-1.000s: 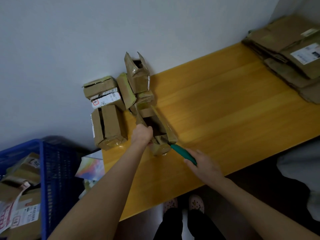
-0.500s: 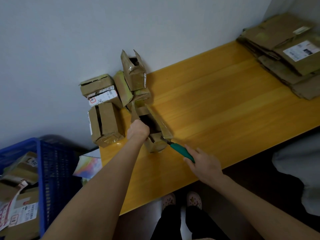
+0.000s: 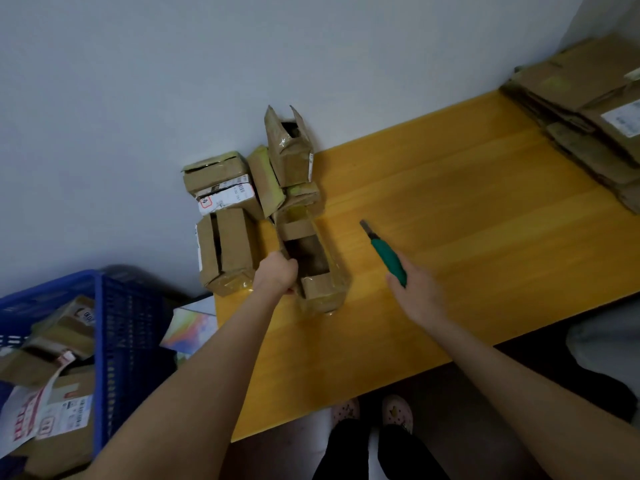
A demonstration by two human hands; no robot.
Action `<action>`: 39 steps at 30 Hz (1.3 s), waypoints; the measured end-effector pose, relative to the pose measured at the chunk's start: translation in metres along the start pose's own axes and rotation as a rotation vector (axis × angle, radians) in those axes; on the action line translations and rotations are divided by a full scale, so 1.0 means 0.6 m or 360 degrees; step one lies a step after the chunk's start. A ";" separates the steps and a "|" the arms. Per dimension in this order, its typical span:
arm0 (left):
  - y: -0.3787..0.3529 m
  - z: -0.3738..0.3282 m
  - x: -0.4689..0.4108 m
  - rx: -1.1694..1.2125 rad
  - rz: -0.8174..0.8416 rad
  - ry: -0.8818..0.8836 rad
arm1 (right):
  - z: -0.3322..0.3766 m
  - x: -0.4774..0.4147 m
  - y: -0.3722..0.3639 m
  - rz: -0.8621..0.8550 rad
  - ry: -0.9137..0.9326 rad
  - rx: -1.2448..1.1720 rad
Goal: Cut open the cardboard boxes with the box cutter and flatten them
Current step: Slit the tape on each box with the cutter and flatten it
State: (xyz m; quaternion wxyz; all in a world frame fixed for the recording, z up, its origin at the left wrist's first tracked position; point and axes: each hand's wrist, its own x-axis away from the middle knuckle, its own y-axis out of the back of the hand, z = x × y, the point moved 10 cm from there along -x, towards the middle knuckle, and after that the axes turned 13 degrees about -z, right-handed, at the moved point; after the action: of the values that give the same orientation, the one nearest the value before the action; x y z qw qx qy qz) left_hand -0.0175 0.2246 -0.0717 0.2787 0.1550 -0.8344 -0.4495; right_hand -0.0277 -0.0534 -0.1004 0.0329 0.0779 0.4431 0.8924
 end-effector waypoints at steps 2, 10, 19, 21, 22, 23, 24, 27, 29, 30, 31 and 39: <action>0.001 -0.002 -0.003 0.0039 0.0023 -0.0047 | -0.009 -0.030 -0.025 0.0142 -0.0158 0.0234; -0.013 -0.016 0.004 0.0011 0.0113 -0.0235 | -0.021 -0.078 -0.079 0.0282 -0.0345 0.0292; 0.031 -0.097 0.025 0.0030 0.0025 -0.0483 | 0.170 -0.069 -0.016 0.0286 -0.0170 -0.0462; 0.060 -0.110 0.025 0.0170 -0.0008 -0.0463 | 0.174 -0.079 0.021 0.0184 -0.0265 -0.0674; 0.075 -0.112 0.024 0.0314 0.0001 -0.0429 | 0.168 -0.082 0.036 0.0184 -0.0363 -0.0850; 0.090 -0.114 0.023 0.0479 0.0024 -0.0393 | 0.162 -0.083 0.050 0.0212 -0.0457 -0.1031; 0.104 -0.117 0.025 0.0613 0.0055 -0.0352 | 0.158 -0.083 0.064 0.0245 -0.0523 -0.1175; 0.144 -0.148 0.034 0.0744 0.0057 -0.0440 | 0.178 -0.092 0.122 0.0122 -0.0340 -0.1075; 0.169 -0.182 0.051 0.0656 -0.0016 -0.0618 | 0.207 -0.102 0.170 -0.0112 -0.0086 -0.0635; 0.180 -0.201 0.058 0.0592 -0.0066 -0.0715 | 0.224 -0.104 0.195 -0.0229 0.0009 -0.0371; 0.190 -0.219 0.066 0.0507 -0.0118 -0.0814 | 0.238 -0.105 0.218 -0.0339 0.0079 -0.0107; 0.260 -0.341 0.145 -0.0109 -0.0630 -0.1565 | 0.292 -0.100 0.292 -0.0475 0.0322 0.0361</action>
State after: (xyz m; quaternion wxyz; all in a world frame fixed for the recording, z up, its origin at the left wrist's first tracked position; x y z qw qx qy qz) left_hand 0.0356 0.1302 0.1771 -0.2306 0.0714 -0.8062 -0.5401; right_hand 0.0625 -0.0293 0.1370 0.1111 -0.0753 0.5484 0.8254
